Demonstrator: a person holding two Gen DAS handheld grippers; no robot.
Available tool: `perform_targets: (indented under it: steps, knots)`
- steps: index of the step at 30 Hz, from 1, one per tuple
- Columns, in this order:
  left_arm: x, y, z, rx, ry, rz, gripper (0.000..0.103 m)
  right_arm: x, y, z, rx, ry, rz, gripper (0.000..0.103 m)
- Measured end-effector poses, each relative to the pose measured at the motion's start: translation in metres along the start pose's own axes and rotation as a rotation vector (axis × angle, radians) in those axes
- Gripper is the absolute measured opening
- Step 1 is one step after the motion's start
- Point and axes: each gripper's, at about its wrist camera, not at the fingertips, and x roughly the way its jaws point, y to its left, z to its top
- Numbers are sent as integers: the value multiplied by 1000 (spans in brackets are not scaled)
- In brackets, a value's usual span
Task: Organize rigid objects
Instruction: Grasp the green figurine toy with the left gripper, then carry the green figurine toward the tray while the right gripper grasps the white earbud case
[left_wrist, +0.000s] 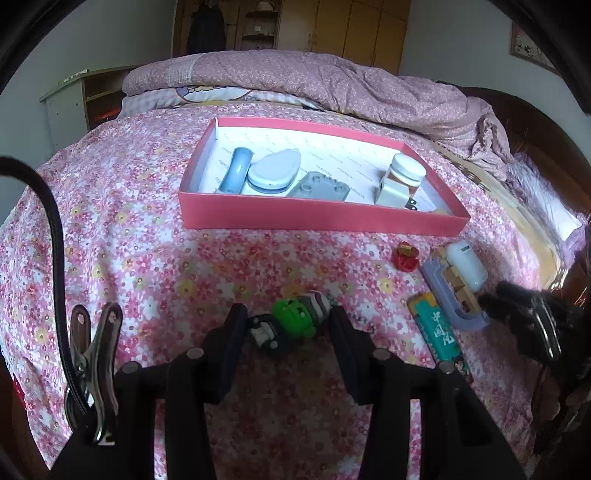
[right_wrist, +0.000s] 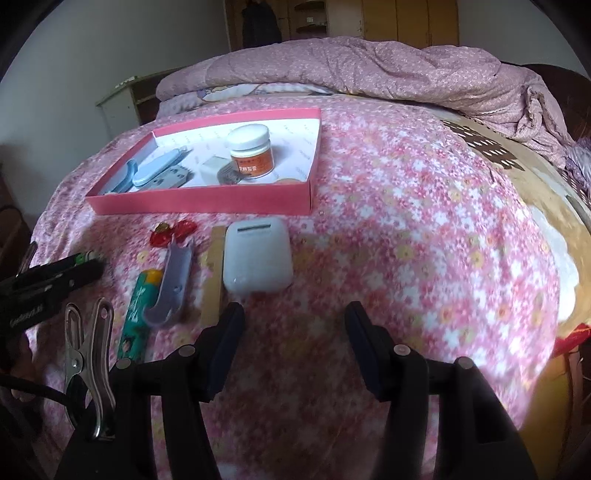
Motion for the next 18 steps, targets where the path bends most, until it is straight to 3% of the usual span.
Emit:
perform_targets:
  steps: [8, 13, 18]
  knots:
    - [0, -1, -1, -1, -1, -2, 49, 13, 22, 20, -91, -3, 4, 58]
    - [0, -1, -1, -2, -1, -3, 49, 26, 25, 27, -57, 27, 31, 58]
    - [-1, -4, -1, -3, -4, -6, 49, 28, 27, 23, -54, -12, 19, 58]
